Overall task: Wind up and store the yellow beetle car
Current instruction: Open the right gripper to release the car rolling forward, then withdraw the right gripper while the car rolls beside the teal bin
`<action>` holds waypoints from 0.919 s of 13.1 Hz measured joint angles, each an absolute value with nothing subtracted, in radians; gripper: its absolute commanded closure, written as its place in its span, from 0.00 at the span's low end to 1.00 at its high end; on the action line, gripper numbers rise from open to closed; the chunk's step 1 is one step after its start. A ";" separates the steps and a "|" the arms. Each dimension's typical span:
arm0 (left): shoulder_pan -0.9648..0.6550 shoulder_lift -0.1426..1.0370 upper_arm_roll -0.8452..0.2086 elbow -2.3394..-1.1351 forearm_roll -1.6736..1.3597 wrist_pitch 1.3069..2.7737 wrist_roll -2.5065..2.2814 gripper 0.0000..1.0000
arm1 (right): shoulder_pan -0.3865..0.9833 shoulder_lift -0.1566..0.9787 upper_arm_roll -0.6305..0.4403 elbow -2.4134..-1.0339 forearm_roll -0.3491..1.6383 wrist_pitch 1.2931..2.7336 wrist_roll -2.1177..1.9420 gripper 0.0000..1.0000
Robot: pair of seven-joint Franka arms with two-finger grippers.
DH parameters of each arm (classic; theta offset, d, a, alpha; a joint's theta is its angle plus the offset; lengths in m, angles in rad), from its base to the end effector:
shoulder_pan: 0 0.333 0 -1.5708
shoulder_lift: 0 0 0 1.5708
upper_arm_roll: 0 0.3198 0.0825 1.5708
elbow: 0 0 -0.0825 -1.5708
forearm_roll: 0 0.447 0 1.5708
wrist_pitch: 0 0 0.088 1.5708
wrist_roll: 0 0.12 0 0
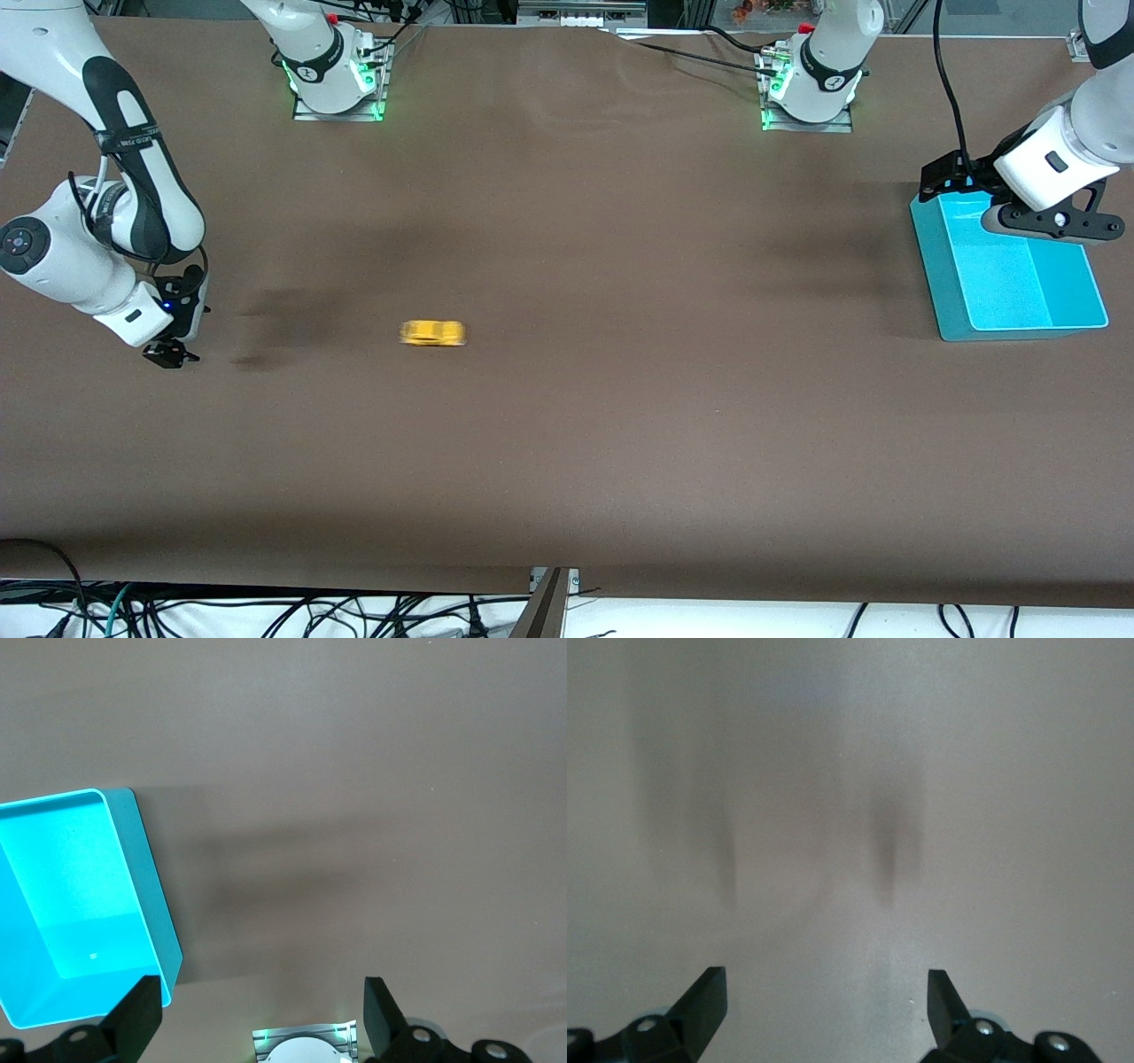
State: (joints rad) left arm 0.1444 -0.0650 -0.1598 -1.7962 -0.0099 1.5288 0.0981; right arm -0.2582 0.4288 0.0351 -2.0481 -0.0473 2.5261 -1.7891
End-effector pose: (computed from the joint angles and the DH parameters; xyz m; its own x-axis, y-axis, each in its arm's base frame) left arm 0.5781 -0.0120 0.5318 0.9733 -0.1110 -0.2009 -0.1093 -0.9938 0.0192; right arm 0.6267 -0.1417 0.1732 -0.0290 0.9993 -0.0249 0.9985 0.0301 0.0451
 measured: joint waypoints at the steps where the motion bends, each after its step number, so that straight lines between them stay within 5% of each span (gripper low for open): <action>1: 0.144 -0.065 -0.160 -1.796 -0.010 1.529 0.098 0.00 | -0.258 0.427 0.035 -2.045 -0.047 2.523 -1.789 0.00; 12: 0.149 -0.059 -0.157 -1.796 -0.010 1.529 0.080 0.00 | -0.258 0.415 0.051 -1.916 -0.047 2.374 -1.780 0.00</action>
State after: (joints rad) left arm 0.1491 -0.0594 -0.1573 -1.7962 -0.0099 1.5288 0.0797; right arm -0.2578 0.4152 0.0510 -1.9163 -0.0470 2.3742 -1.7804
